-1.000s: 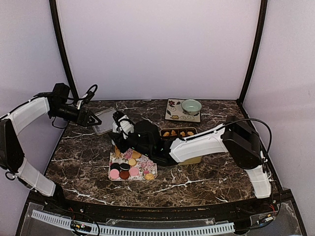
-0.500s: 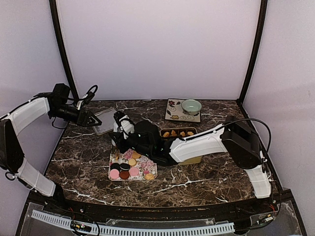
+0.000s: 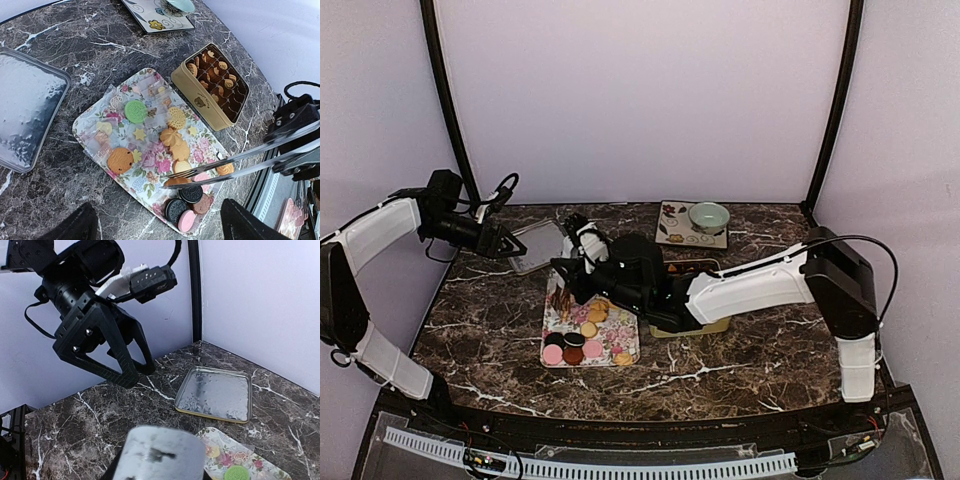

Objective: Pack the cookies
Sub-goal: Pick up the fake cookies from the plate, then place the fake cookies in the empty pocket of the box.

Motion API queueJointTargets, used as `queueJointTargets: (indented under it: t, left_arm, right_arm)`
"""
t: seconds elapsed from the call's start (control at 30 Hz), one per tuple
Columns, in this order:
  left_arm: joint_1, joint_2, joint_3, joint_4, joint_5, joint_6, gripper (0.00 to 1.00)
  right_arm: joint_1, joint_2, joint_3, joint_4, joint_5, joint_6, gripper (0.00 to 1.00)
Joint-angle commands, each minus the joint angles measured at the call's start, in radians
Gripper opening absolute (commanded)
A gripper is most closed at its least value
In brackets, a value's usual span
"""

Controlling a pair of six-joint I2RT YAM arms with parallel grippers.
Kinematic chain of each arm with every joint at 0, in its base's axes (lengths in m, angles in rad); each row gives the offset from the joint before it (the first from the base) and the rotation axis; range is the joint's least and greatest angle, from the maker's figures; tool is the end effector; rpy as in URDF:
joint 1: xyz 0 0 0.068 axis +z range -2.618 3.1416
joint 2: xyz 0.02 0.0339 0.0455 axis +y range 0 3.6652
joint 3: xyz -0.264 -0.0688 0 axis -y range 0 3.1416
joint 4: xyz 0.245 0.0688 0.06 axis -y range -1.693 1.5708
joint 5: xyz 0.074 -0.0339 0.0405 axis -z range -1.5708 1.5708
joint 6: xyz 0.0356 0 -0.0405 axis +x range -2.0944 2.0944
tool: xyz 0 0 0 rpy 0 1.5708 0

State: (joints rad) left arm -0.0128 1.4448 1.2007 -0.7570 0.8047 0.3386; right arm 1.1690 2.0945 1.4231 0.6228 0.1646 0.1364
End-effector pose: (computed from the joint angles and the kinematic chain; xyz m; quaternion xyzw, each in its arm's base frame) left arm 0.2919 -0.0294 0.2913 0.2627 0.8502 -0.3289 0.3161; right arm 0.1971 0.4488 0.2314 -0.3069 0.6556 0.3702 0.5822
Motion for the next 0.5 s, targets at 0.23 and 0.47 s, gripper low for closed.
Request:
queueJointTargets:
  t: [0.23,0.47]
  left_arm:
    - [0.012,-0.034,0.006,-0.019,-0.009,0.015,0.88]
    - [0.016,-0.029,0.01,-0.027,-0.001,0.016,0.88]
  right_arm:
    - [-0.057,-0.472,-0.353,-0.022,0.136,-0.12,0.06]
    - [-0.086,-0.713,-0.551,-0.144,0.217,-0.145,0.06]
